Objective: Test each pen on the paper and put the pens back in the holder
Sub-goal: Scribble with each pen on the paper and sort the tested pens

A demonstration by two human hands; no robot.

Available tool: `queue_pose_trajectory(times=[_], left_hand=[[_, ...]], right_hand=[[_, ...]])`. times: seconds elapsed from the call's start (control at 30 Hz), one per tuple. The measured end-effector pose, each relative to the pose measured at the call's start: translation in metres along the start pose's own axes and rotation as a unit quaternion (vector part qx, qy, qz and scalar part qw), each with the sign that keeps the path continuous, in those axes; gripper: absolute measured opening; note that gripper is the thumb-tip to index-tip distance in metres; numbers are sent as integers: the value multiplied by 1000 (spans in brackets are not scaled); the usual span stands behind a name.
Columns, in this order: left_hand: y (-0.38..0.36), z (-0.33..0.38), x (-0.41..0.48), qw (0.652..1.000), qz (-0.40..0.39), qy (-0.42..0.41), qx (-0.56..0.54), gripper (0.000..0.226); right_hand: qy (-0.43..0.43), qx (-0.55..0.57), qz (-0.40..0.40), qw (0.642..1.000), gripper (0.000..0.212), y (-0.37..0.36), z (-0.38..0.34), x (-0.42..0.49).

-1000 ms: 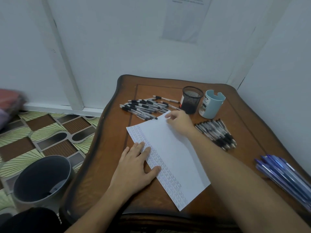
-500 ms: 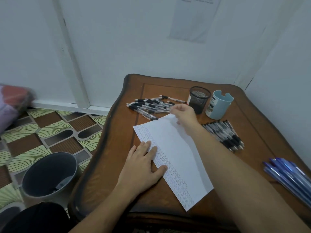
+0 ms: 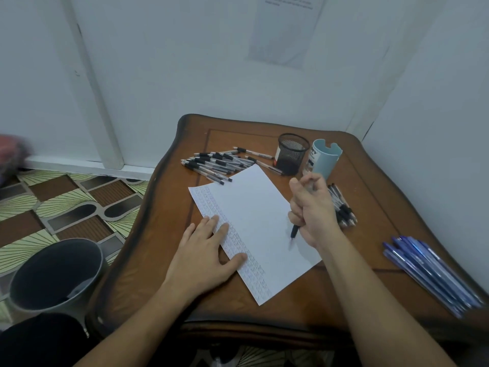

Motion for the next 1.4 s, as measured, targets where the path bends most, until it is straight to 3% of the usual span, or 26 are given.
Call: queue_pose_trajectory(times=[0.07,0.2,0.27,0.43,0.53,0.63,0.87,1.4], left_hand=[[0,0,0,1000,-11,1,15,101],[0,0,0,1000,-19,1,16,103],[-1,0,1,1000,-20,3,15,102],[-3,-3,2,1000,-20,1,19,99],[-3,-3,2,1000,-21,-3,21,99],[-3,-3,2,1000,-19,-2,16,100],[-3,-3,2,1000,-14,0,11,100],[-2,-2,2,1000,-9,-5,3,94]], right_hand=[[-9,22,-8,1000,9,3,0,-11],[-74,54,-38,995,64,13,16,-33],[-92,1,-52,994,73,19,28,-44],[-34,-68,-101,992,37,16,47,-56],[-15,-149,-113,982,30,12,51,-58],[-19,-176,-164,970,28,7,54,-60],[0,-272,-66,960,43,12,64,-65],[24,-312,-100,945,41,8,65,-66]])
Point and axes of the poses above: each hand's wrist, its own x-axis towards the middle knuckle, its own y-axis out of the back of the hand, z = x × y, the point moved 3 cm from there along x, towards the middle knuckle, and after that the axes turned 5 degrees about -z, right-handed, at the moved point
